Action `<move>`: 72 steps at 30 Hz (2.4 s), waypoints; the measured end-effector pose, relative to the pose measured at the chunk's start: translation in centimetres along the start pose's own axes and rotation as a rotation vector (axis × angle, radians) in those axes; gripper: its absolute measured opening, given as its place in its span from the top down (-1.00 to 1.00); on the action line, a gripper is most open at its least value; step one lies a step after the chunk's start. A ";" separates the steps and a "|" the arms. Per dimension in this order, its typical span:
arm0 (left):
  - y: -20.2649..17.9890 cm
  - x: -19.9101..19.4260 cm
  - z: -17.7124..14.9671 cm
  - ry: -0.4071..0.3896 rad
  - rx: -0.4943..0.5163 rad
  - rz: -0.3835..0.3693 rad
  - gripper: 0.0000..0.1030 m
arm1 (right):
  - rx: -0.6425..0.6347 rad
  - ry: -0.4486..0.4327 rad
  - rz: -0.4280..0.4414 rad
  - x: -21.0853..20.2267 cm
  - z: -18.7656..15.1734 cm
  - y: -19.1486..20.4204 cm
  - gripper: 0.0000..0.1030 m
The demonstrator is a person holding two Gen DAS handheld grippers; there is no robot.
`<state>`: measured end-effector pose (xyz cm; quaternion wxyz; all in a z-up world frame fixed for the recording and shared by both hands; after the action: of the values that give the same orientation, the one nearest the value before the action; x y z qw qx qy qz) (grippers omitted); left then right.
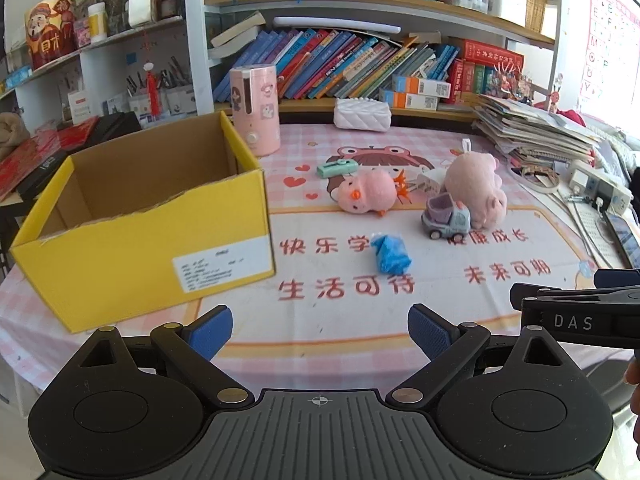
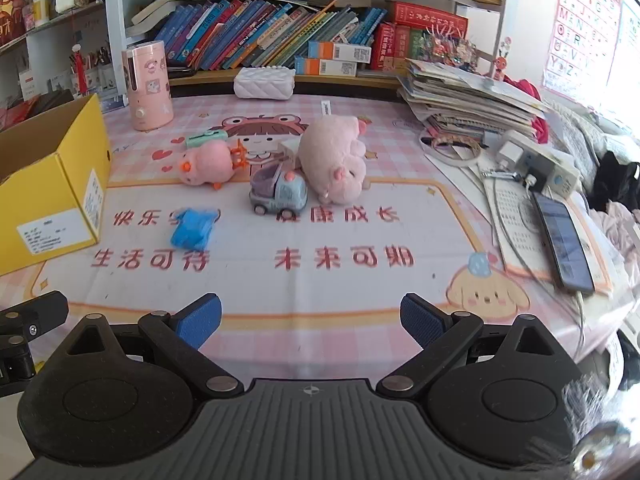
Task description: Organize objects
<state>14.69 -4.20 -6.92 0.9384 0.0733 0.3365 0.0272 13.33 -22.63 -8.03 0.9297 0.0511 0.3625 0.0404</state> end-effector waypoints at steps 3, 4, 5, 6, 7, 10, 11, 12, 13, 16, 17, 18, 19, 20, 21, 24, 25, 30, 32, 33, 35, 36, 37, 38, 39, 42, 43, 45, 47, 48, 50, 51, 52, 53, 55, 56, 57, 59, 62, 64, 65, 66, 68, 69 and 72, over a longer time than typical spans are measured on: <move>-0.8 0.7 0.7 0.001 -0.006 0.003 -0.87 | -0.008 -0.002 0.007 0.8 1.1 -0.8 -0.88; -1.1 1.0 1.0 0.003 -0.008 0.001 -0.87 | -0.010 -0.003 0.010 1.1 1.5 -1.1 -0.88; -1.4 1.3 1.2 0.004 -0.010 0.001 -0.87 | -0.011 -0.003 0.013 1.4 1.8 -1.3 -0.88; -1.7 1.5 1.5 0.004 -0.010 0.002 -0.87 | -0.012 -0.004 0.018 1.7 2.1 -1.7 -0.87; -2.1 1.7 1.7 0.003 -0.009 0.003 -0.87 | -0.013 -0.004 0.023 2.0 2.5 -2.0 -0.87; -3.1 2.5 2.5 0.001 -0.001 0.008 -0.84 | -0.016 -0.006 0.039 2.9 3.4 -2.9 -0.83; -3.5 2.7 2.7 -0.001 0.001 0.010 -0.83 | -0.017 -0.007 0.045 3.2 3.7 -3.1 -0.83; -3.8 3.0 2.8 -0.001 0.003 0.012 -0.83 | -0.019 -0.008 0.051 3.5 4.0 -3.3 -0.83; -4.2 3.3 3.0 0.001 0.004 0.012 -0.80 | -0.021 -0.009 0.055 3.8 4.4 -3.6 -0.83; -5.2 4.4 3.5 0.014 0.010 0.006 -0.65 | -0.026 -0.012 0.069 4.7 5.3 -4.4 -0.77; -5.7 4.9 3.6 0.020 0.013 0.006 -0.60 | -0.030 -0.012 0.073 5.0 5.6 -4.6 -0.75; -6.1 5.5 3.7 0.028 0.017 0.006 -0.57 | -0.036 -0.012 0.077 5.4 5.9 -4.8 -0.72; -6.5 6.0 3.8 0.038 0.021 0.007 -0.50 | -0.042 -0.012 0.081 5.8 6.1 -5.0 -0.72; -6.9 6.6 3.7 0.050 0.021 0.005 -0.40 | -0.046 -0.013 0.084 6.1 6.4 -5.2 -0.71; -7.3 7.2 3.7 0.065 0.019 0.003 -0.37 | -0.051 -0.014 0.088 6.5 6.7 -5.3 -0.68; -7.9 8.8 3.8 0.099 0.010 0.005 -0.24 | -0.066 -0.019 0.098 7.5 7.6 -5.7 -0.64; -8.2 9.3 3.8 0.108 0.010 0.006 -0.23 | -0.070 -0.022 0.100 7.8 7.9 -5.7 -0.64; -9.0 11.2 3.6 0.150 0.020 0.016 -0.10 | -0.084 -0.024 0.109 9.4 8.9 -6.3 -0.64; -9.3 11.8 3.4 0.166 0.023 0.013 -0.02 | -0.086 -0.027 0.109 9.9 9.4 -6.6 -0.64; -9.5 12.2 3.3 0.173 0.030 0.011 0.01 | -0.085 -0.029 0.107 10.1 9.6 -6.9 -0.64; -9.9 12.8 2.8 0.201 0.045 0.010 0.27 | -0.078 -0.033 0.107 10.6 9.9 -7.3 -0.64; -9.9 13.0 2.7 0.204 0.045 0.012 0.32 | -0.074 -0.035 0.107 10.8 10.1 -7.4 -0.64; -10.0 13.0 2.8 0.204 0.049 0.010 0.45 | -0.071 -0.037 0.105 11.1 10.4 -7.7 -0.64; -10.0 13.0 2.9 0.206 0.052 0.009 0.46 | -0.068 -0.038 0.106 11.3 10.5 -7.8 -0.64; -10.0 13.0 2.9 0.211 0.048 0.006 0.46 | -0.065 -0.040 0.108 11.5 10.7 -8.0 -0.64; -9.5 12.4 3.3 0.207 0.019 -0.006 0.48 | -0.058 -0.041 0.112 12.3 11.3 -8.3 -0.64; -9.4 12.0 3.6 0.194 0.014 -0.012 0.48 | -0.060 -0.041 0.116 12.7 11.5 -8.3 -0.64; -9.3 11.3 4.1 0.173 0.005 -0.026 0.48 | -0.066 -0.036 0.120 13.4 11.8 -8.3 -0.64; -9.1 10.6 4.4 0.157 0.002 -0.034 0.48 | -0.066 -0.027 0.129 14.2 12.0 -8.2 -0.64; -9.1 10.3 4.4 0.152 0.005 -0.036 0.48 | -0.066 -0.021 0.133 14.7 12.1 -8.2 -0.64; -9.0 9.8 4.5 0.140 0.014 -0.034 0.48 | -0.071 0.002 0.140 15.7 12.0 -8.0 -0.63; -9.0 9.5 4.5 0.135 0.017 -0.033 0.48 | -0.074 0.015 0.144 16.3 11.9 -8.0 -0.61; -8.9 9.3 4.6 0.129 0.017 -0.031 0.48 | -0.077 0.025 0.149 16.7 11.8 -7.9 -0.53; -8.7 9.0 4.6 0.125 0.016 -0.028 0.48 | -0.080 0.037 0.153 17.2 11.6 -7.8 -0.46; -8.4 8.6 4.6 0.120 0.013 -0.022 0.48 | -0.083 0.056 0.158 17.8 11.4 -7.7 -0.25; -8.3 8.4 4.6 0.117 0.012 -0.018 0.48 | -0.078 0.052 0.162 17.8 11.5 -7.8 -0.22; -8.1 8.2 4.6 0.113 0.011 -0.014 0.48 | -0.075 0.049 0.166 17.7 11.5 -7.8 -0.12; -7.8 7.8 4.9 0.104 0.002 -0.008 0.48 | -0.060 0.035 0.166 17.0 11.6 -8.1 -0.08; -7.4 7.1 5.3 0.080 -0.013 -0.004 0.48 | -0.046 -0.016 0.157 15.0 12.0 -8.4 -0.06; -7.2 6.6 5.6 0.065 -0.024 -0.003 0.48 | -0.042 -0.049 0.158 13.1 12.2 -8.4 -0.06; -7.0 6.4 5.6 0.060 -0.030 -0.002 0.48 | -0.036 -0.061 0.161 12.2 12.2 -8.3 -0.06; -6.9 6.1 5.6 0.055 -0.036 -0.002 0.48 | -0.028 -0.075 0.166 11.1 12.2 -8.2 -0.06; -6.5 5.6 5.6 0.045 -0.050 0.001 0.48 | -0.020 -0.086 0.182 9.4 12.0 -7.9 -0.06; -6.3 5.4 5.5 0.042 -0.056 0.003 0.48 | -0.018 -0.089 0.190 8.6 11.7 -7.6 -0.06; -5.3 4.7 5.2 0.032 -0.081 0.019 0.48 | -0.028 -0.085 0.216 6.8 10.4 -6.4 -0.06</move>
<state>21.68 -9.59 -6.75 0.9348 0.0381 0.3494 0.0510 25.55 -28.91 -5.77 0.9351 0.0785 0.3146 0.1430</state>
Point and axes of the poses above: each gripper's, at about its wrist camera, not at the fingertips, and x roughly the way its jaws point, y to its left, z to its top, the point moved 10 cm from there along x, roughly the way its jaws point, and after that the axes turned 14 degrees about z, right-handed, at the moved point
